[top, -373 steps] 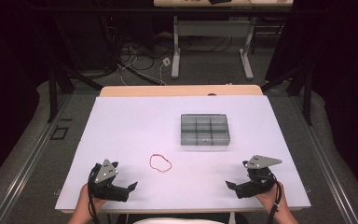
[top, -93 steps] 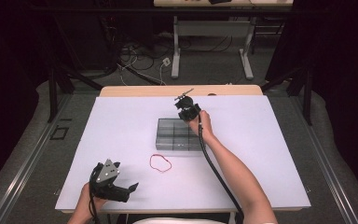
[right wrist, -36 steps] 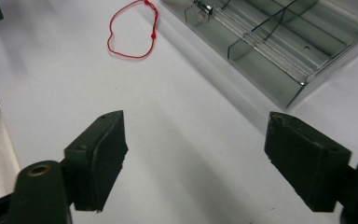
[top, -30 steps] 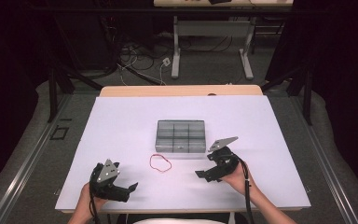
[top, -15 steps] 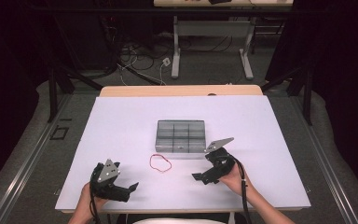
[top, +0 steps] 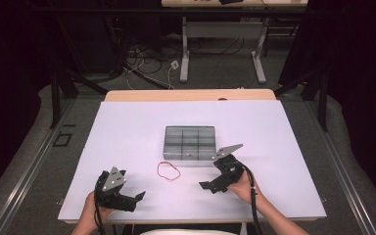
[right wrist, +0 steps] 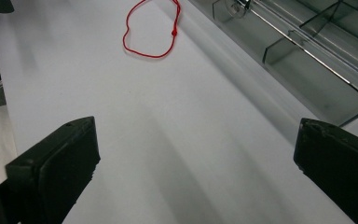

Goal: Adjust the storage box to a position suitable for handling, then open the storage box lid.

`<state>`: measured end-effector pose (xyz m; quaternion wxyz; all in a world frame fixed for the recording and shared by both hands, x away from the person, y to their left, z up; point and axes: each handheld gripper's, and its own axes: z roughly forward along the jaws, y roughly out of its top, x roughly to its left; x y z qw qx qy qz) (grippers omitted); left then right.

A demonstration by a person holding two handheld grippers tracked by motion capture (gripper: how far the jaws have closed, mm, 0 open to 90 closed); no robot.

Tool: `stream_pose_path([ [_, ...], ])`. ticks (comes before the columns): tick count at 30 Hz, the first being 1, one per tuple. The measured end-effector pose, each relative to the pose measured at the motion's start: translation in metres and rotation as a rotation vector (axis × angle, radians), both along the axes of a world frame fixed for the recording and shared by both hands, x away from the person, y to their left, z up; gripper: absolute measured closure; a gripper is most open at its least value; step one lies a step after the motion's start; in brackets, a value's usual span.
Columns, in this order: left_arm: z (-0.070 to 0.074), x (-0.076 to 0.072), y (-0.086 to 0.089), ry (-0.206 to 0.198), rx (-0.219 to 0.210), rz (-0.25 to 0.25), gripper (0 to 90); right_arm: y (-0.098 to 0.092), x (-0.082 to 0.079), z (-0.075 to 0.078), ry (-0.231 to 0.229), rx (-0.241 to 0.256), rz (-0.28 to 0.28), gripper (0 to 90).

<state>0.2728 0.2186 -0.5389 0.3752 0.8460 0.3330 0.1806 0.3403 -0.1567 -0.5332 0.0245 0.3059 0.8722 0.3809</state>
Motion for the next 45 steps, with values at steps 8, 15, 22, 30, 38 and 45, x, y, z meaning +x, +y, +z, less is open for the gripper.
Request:
stream_pose_path([
  [8,0.000,-0.001,0.001,-0.004,0.000,-0.002,0.0,0.001,0.000,-0.001,0.013,-0.004,0.009,0.0],
  [15,0.000,-0.001,0.001,0.000,0.000,-0.002,0.0,0.005,0.001,-0.002,0.014,-0.001,0.002,0.0],
  [22,-0.001,0.000,0.000,0.000,0.003,0.001,0.0,0.011,0.001,-0.005,0.012,0.001,0.002,0.0],
  [30,0.000,0.000,0.003,0.001,0.002,0.012,0.0,0.016,0.000,0.001,-0.033,0.023,-0.039,15.5],
  [38,0.000,-0.001,0.002,-0.005,-0.013,0.009,0.0,0.029,0.004,0.009,-0.091,0.023,-0.071,30.8],
  [45,-0.001,-0.001,0.003,-0.003,-0.021,0.011,0.0,0.040,0.008,0.010,-0.108,-0.006,-0.079,48.7],
])
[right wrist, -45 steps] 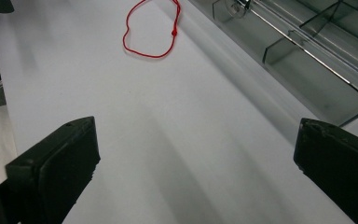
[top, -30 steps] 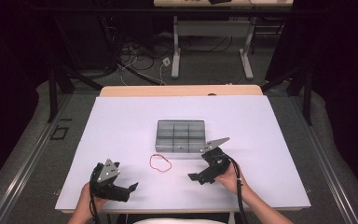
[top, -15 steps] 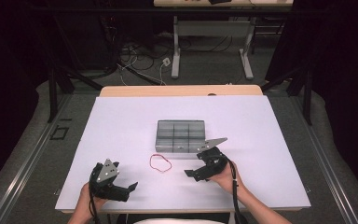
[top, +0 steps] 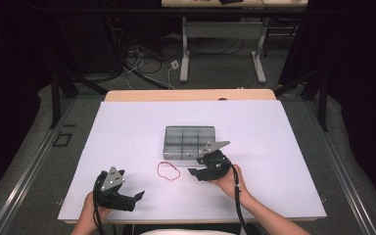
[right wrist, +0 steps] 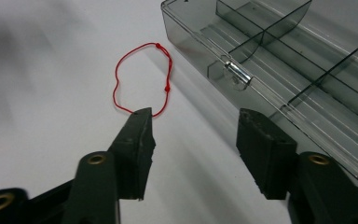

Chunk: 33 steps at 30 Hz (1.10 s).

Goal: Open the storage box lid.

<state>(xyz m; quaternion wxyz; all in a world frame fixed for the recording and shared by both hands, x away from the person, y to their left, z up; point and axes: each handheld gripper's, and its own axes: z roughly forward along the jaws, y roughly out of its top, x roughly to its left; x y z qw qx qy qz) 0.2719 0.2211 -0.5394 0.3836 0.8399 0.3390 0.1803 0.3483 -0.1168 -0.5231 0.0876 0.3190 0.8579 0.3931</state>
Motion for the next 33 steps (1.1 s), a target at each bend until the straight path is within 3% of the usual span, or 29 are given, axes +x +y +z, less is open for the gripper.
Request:
stream_pose_path([
  [4,0.000,0.001,0.000,-0.001,0.005,-0.006,0.0,0.001,0.005,-0.003,0.003,-0.014,-0.020,59.8],
  [8,0.000,0.001,0.000,0.006,0.007,-0.008,0.0,0.001,0.011,-0.007,0.000,0.013,-0.047,72.3],
  [11,0.000,0.001,0.001,0.008,0.006,-0.011,0.0,0.002,0.015,-0.010,0.021,0.016,-0.057,76.9],
  [22,-0.001,0.001,-0.001,0.013,0.008,-0.007,0.0,0.001,0.023,-0.021,0.025,0.062,-0.113,83.2],
  [24,-0.001,0.002,0.000,0.009,0.012,-0.014,0.0,0.001,0.024,-0.022,0.025,0.051,-0.114,83.5],
  [29,-0.001,0.002,-0.001,0.009,0.027,-0.020,0.0,0.002,0.023,-0.025,-0.010,0.071,-0.113,85.3],
  [32,-0.002,0.002,-0.001,0.012,0.023,-0.017,0.0,0.002,0.023,-0.026,-0.005,0.069,-0.112,85.9],
  [33,-0.002,0.002,-0.001,0.008,0.021,-0.013,0.0,0.003,0.023,-0.028,-0.025,0.085,-0.117,86.1],
])
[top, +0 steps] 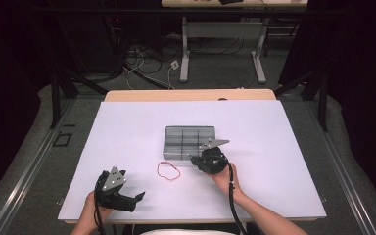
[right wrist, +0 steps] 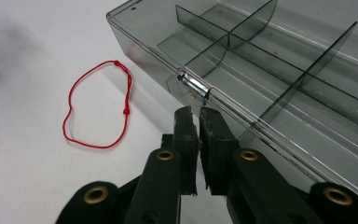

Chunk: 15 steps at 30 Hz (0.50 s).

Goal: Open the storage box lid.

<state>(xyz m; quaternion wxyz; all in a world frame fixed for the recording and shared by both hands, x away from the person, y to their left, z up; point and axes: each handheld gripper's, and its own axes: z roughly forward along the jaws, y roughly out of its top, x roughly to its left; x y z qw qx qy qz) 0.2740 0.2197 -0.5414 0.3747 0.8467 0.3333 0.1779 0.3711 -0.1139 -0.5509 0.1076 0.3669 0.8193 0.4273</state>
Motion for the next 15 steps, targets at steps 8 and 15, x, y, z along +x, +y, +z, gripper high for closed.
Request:
stream_pose_path([
  [8,0.0005,-0.0004,-0.0002,0.008,0.003,-0.011,0.0,-0.0006,0.0000,-0.0016,0.005,0.009,0.001,87.8],
  [15,0.0002,-0.0008,-0.0006,0.005,0.004,-0.009,0.0,-0.0003,-0.0003,-0.0028,-0.006,0.009,0.004,88.1],
])
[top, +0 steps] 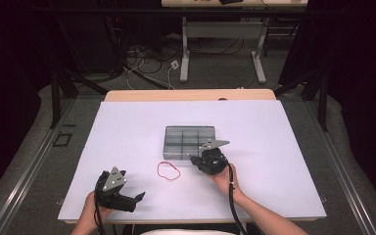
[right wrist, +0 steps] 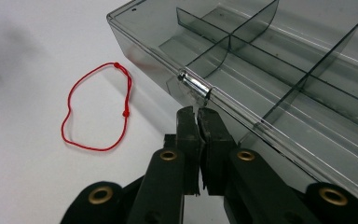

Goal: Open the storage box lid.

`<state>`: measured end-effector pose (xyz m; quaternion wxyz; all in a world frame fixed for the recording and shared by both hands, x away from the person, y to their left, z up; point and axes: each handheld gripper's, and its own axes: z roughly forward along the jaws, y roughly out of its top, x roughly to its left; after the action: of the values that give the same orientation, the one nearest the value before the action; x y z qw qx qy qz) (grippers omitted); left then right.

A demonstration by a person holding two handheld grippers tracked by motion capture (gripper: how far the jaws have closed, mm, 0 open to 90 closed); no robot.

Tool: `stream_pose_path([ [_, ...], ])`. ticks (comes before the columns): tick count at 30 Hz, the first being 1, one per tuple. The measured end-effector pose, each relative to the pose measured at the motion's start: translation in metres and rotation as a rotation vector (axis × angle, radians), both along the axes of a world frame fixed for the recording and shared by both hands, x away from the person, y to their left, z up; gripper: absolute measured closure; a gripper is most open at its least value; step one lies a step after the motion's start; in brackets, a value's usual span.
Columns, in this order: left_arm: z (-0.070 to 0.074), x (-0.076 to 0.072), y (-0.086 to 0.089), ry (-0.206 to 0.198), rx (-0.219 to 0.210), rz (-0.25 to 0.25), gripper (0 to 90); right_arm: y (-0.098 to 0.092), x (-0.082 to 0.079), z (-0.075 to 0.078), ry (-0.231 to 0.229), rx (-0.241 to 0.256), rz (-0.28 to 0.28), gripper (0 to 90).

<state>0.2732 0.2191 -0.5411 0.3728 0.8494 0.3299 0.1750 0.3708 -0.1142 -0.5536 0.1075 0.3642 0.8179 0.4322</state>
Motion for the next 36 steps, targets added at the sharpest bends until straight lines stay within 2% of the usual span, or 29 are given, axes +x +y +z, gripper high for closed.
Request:
stream_pose_path([
  [4,0.0000,-0.0002,0.0000,0.000,0.001,-0.001,0.0,-0.0002,-0.0011,0.0010,0.002,0.002,-0.005,88.0],
  [14,0.0003,-0.0007,0.0001,-0.005,0.002,-0.001,0.0,-0.0014,-0.0024,0.0008,-0.025,0.007,0.000,87.6],
  [15,0.0002,-0.0007,0.0001,-0.005,0.003,-0.001,0.0,-0.0012,-0.0021,-0.0003,-0.052,0.031,0.002,87.4],
  [16,0.0002,-0.0008,-0.0001,-0.004,0.003,-0.001,0.0,-0.0022,-0.0034,0.0023,-0.036,0.013,0.007,87.3],
  [17,0.0000,-0.0010,-0.0003,-0.002,0.001,-0.001,0.0,-0.0022,-0.0036,0.0028,-0.039,0.013,0.011,87.0],
  [21,0.0001,-0.0011,-0.0002,-0.001,0.001,-0.001,0.0,-0.0022,-0.0034,0.0023,-0.067,0.044,0.002,86.2],
  [26,0.0003,-0.0007,-0.0002,-0.004,0.003,-0.004,0.0,-0.0031,-0.0041,0.0044,-0.055,0.026,0.005,85.2],
  [31,0.0016,-0.0004,0.0007,-0.001,0.002,-0.005,0.0,-0.0031,-0.0042,0.0049,-0.060,0.033,0.010,84.8],
  [33,0.0009,0.0004,0.0000,-0.002,0.010,0.016,0.0,-0.0022,-0.0040,0.0049,-0.081,0.041,0.003,84.8],
  [36,0.0006,0.0024,-0.0003,0.011,0.014,0.030,0.0,-0.0025,-0.0046,0.0073,-0.071,0.033,0.006,84.8],
])
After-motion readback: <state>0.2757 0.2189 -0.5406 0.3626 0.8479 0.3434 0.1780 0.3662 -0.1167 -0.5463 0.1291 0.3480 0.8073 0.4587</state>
